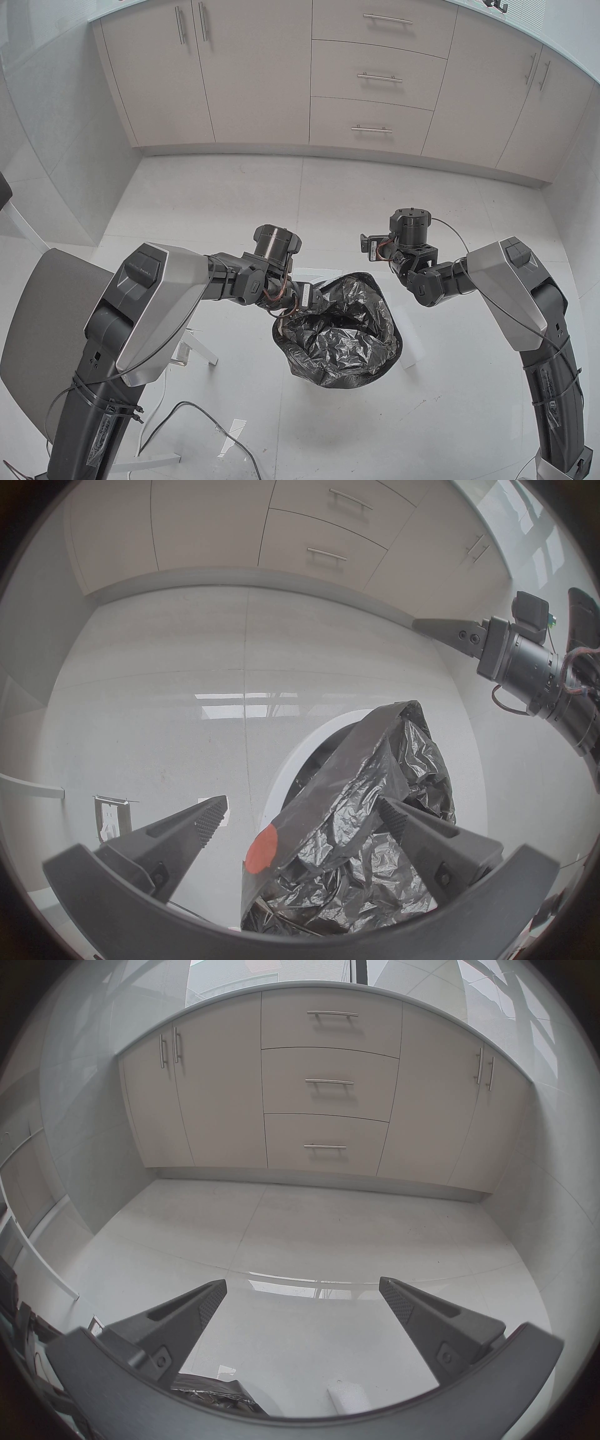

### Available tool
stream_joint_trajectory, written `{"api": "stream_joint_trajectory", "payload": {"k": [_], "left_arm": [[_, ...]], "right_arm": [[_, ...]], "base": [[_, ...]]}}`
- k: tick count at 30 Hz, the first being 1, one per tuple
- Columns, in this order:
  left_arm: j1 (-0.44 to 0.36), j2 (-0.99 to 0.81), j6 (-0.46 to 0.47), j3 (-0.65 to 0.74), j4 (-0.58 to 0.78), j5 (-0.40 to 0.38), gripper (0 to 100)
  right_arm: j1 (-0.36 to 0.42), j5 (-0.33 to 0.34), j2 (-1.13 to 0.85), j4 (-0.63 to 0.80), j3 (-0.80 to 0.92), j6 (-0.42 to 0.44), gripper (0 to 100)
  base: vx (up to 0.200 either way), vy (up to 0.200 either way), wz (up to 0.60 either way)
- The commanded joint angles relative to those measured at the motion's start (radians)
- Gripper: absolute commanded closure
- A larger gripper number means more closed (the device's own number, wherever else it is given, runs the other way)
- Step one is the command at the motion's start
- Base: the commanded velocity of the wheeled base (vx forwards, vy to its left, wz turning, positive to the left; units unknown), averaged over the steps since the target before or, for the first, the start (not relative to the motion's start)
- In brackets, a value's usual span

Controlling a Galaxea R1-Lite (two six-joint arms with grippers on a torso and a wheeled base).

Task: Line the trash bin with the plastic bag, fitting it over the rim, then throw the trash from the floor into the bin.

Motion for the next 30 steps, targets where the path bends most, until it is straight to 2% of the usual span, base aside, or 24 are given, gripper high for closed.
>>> {"api": "stream_joint_trajectory", "payload": {"k": [1,16,19,21,27,30], "left_arm": [[0.000,0.013,0.000,0.000,-0.015,0.002,0],[0.002,0.037,0.011,0.000,-0.092,0.016,0],[0.003,0.040,0.042,0.000,-0.099,0.018,0],[0.003,0.056,0.097,0.000,-0.141,0.036,0],[0.003,0.065,0.109,0.000,-0.177,0.054,0],[0.008,0.074,0.166,0.000,-0.240,0.090,0]], "right_arm": [[-0.001,0.000,0.002,-0.008,0.001,0.000,0],[-0.001,-0.001,0.005,-0.012,0.001,0.000,0],[-0.001,-0.001,0.005,-0.012,0.001,0.002,0],[-0.001,-0.001,0.007,-0.014,0.001,0.002,0],[0.000,-0.001,0.013,-0.034,0.004,0.000,0],[-0.001,-0.018,0.014,-0.040,0.005,0.000,0]], "base": [[0.000,0.000,0.00],[0.000,0.000,0.00],[0.000,0.000,0.00],[0.000,0.000,0.00],[0.000,0.000,0.00],[0.000,0.000,0.00]]}}
